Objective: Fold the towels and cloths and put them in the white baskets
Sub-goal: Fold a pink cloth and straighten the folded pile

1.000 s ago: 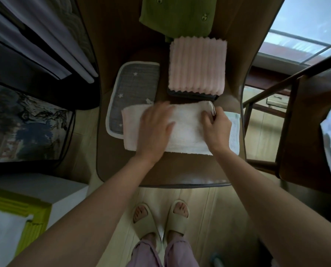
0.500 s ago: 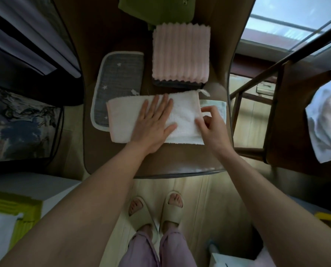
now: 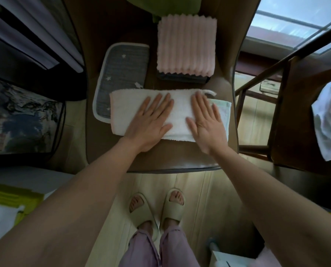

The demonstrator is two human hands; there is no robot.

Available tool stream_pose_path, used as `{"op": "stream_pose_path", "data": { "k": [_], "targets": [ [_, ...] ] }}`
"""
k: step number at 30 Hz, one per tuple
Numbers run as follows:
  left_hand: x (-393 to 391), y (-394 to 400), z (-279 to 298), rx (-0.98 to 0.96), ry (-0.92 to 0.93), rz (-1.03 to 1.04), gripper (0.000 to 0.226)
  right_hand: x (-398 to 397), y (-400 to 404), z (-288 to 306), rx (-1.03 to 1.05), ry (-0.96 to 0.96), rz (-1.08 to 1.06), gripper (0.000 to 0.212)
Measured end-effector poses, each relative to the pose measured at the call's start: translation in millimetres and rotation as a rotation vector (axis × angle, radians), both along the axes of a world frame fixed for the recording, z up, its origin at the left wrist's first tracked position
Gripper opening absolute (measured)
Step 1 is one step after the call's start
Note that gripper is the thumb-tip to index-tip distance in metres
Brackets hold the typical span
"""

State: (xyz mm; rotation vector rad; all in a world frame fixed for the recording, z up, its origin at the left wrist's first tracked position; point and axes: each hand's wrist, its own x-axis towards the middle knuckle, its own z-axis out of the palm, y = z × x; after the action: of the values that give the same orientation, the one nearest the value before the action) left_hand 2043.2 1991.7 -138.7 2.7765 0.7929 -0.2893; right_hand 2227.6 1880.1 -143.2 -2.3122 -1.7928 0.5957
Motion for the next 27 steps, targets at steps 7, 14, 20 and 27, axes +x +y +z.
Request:
{"op": "stream_pose_path", "data": {
  "k": [7, 14, 20, 27],
  "targets": [
    [-72, -14, 25, -0.125, -0.402, 0.466, 0.054, -35, 1, 37, 0.109, -0.156, -0.072, 0.060],
    [-106, -6, 43, -0.801, -0.897, 1.545, 0.031, -100, 67, 25, 0.008, -0.138, 0.315, 0.063],
    [-105, -5, 38, -0.859, -0.752, 1.256, 0.022, -112, 72, 5, -0.013, -0.216, 0.304, 0.066],
    [-101, -3, 30, -0.573, -0.545, 1.074, 0.023, -116, 73, 2, 0.002, -0.209, 0.305, 0.066]
  ]
}}
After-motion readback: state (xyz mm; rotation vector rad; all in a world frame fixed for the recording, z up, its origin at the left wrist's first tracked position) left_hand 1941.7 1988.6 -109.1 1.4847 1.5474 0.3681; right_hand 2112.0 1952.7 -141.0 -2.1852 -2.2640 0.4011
